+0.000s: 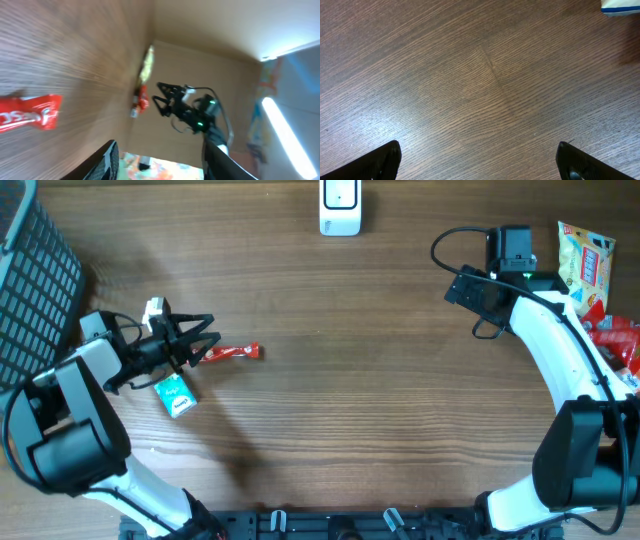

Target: Scan the item barcode

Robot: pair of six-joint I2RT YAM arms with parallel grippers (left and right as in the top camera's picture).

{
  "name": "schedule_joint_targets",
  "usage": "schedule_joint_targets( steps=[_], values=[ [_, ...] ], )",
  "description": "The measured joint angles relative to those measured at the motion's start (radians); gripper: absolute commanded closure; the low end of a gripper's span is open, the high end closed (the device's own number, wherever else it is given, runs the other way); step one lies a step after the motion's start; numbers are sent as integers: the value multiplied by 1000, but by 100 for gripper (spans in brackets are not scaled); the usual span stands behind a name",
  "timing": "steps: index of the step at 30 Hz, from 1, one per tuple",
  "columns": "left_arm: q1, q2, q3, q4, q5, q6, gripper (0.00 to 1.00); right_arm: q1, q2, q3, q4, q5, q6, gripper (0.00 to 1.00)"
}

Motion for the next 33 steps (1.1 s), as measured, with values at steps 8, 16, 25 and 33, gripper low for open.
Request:
schedule_joint_targets(
  steps=[8, 16, 25, 33],
  values=[
    [-124, -272, 0, -184, -509, -1, 44, 0, 0, 0, 0, 0, 0, 0],
    [-332, -517, 0, -301, -1165, -301, 4, 0, 0, 0, 0, 0, 0, 0],
    [-433, -526, 0, -162, -1382, -805, 0, 0, 0, 0, 0, 0, 0, 0],
    [-433, -432, 0, -159, -1397, -1155, 0, 0, 0, 0, 0, 0, 0, 0]
  ],
)
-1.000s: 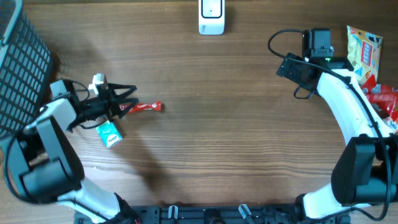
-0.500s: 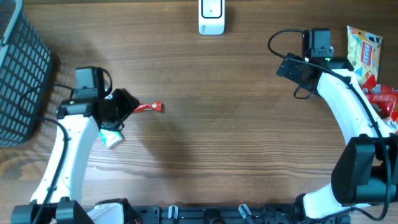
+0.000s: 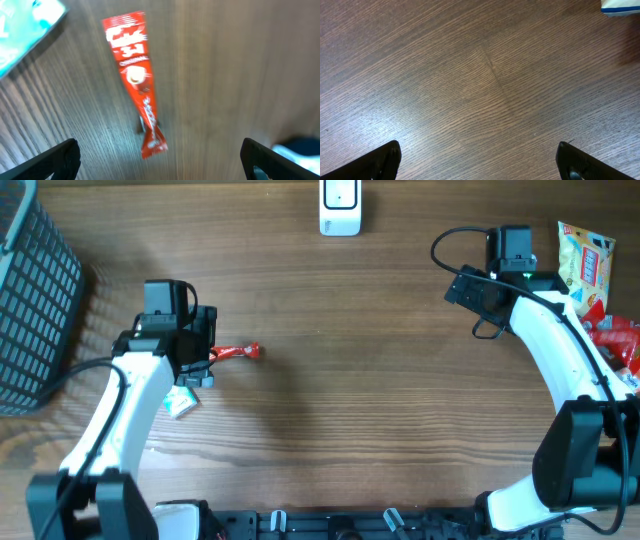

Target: Scan the item barcode

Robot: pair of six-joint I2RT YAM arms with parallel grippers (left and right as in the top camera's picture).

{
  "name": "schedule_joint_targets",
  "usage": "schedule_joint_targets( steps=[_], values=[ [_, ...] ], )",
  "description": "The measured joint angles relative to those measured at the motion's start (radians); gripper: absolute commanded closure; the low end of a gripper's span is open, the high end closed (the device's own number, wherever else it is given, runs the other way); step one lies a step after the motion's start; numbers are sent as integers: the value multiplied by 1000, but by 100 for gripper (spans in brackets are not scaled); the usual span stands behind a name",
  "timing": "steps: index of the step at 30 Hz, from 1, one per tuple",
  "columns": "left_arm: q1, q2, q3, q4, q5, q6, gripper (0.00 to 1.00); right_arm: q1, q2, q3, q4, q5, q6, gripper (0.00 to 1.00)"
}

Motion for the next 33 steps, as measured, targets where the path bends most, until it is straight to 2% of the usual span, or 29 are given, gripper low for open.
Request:
schedule_joint_targets(
  steps=[1, 6, 10, 18, 33],
  values=[
    [0, 18, 0, 0, 4, -25, 1, 0, 0, 0, 0, 0, 0, 0],
    [0, 112, 0, 2, 42, -116, 26, 0, 0, 0, 0, 0, 0, 0],
    [0, 154, 0, 2, 32, -160, 38, 0, 0, 0, 0, 0, 0, 0],
    [10, 217, 0, 72, -29, -225, 36, 0, 0, 0, 0, 0, 0, 0],
    [13, 278, 7, 170, -58, -234, 40, 0, 0, 0, 0, 0, 0, 0]
  ],
)
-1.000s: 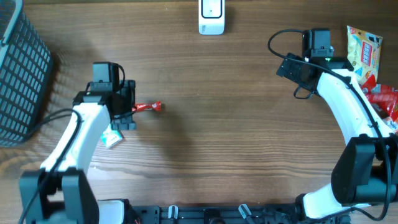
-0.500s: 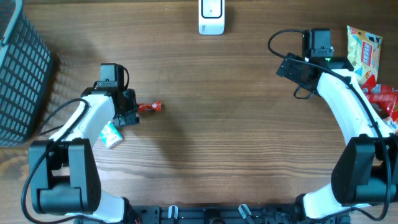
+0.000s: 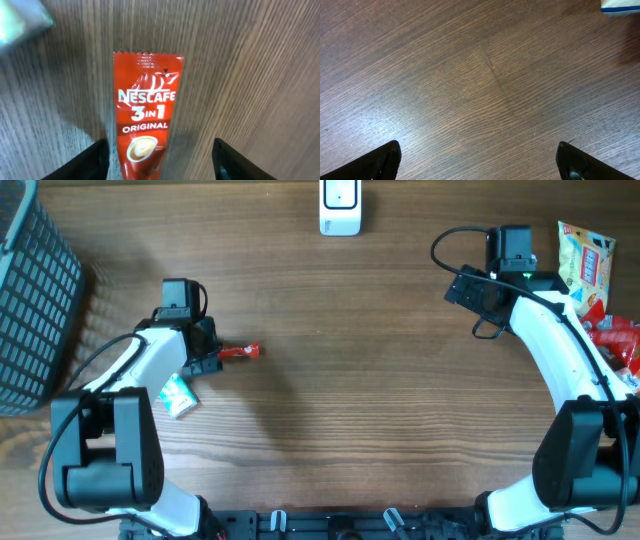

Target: Scan the item barcode

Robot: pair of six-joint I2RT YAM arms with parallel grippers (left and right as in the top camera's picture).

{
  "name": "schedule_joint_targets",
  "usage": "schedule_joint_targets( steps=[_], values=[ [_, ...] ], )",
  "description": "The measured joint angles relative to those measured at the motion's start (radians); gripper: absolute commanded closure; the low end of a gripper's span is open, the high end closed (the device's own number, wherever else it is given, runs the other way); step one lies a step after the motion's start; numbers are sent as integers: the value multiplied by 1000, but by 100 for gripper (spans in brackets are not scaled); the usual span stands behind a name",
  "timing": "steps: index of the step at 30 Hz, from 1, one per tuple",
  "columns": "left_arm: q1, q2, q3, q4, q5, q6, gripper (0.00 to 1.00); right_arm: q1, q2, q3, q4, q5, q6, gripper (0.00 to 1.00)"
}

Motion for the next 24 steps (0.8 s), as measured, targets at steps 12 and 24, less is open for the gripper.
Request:
schedule_joint_targets(
  steps=[12, 24],
  values=[
    [27, 18, 1, 11, 12, -10, 96, 0, 0, 0, 0, 0, 0, 0],
    [50, 21, 0, 7, 8, 92, 96, 0, 0, 0, 0, 0, 0, 0]
  ],
)
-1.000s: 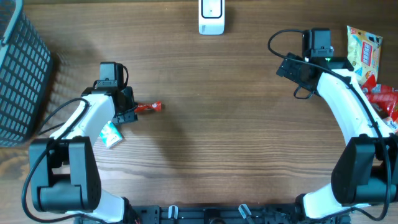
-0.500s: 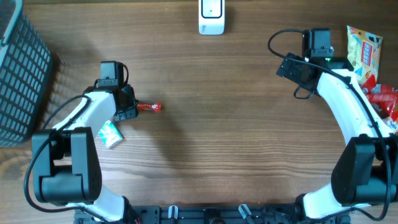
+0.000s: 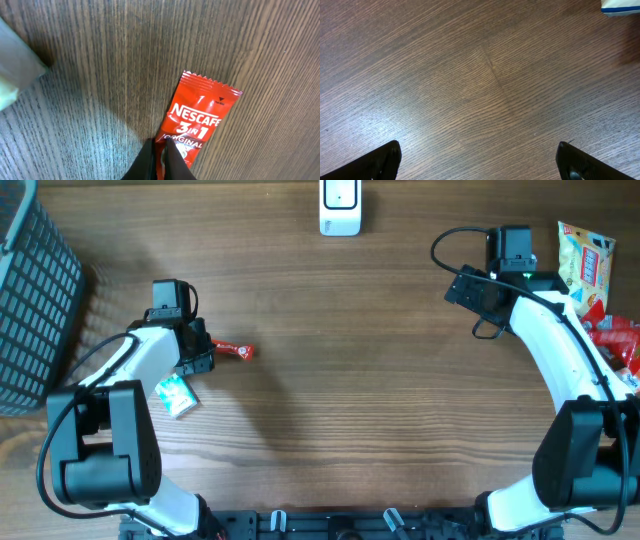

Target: Scan the item barcode

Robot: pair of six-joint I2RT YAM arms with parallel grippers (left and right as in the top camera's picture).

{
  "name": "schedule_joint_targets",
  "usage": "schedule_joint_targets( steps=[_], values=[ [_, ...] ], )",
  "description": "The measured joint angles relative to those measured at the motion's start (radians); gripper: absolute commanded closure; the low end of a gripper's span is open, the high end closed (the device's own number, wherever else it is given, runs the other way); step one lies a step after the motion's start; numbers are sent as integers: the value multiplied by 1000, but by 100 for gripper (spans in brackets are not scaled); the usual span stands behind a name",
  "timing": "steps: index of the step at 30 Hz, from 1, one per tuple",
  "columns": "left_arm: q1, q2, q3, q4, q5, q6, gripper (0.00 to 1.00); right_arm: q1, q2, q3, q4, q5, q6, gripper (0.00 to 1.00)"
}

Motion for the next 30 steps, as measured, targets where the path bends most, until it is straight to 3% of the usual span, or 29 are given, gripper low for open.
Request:
schedule_joint_targets(
  steps=[10, 21, 23, 27, 30],
  values=[
    [0, -12, -1, -2, -7, 125, 96, 0, 0, 0, 0, 0, 0, 0],
    [-2, -216, -3, -37, -13, 349, 96, 0, 0, 0, 0, 0, 0, 0],
    [-9, -230, -3, -39, -14, 398, 86, 0, 0, 0, 0, 0, 0, 0],
    [-13, -233, -3, -61, -14, 485, 89, 0, 0, 0, 0, 0, 0, 0],
    [19, -249, 3, -127, -14, 576, 73, 0, 0, 0, 0, 0, 0, 0]
  ],
)
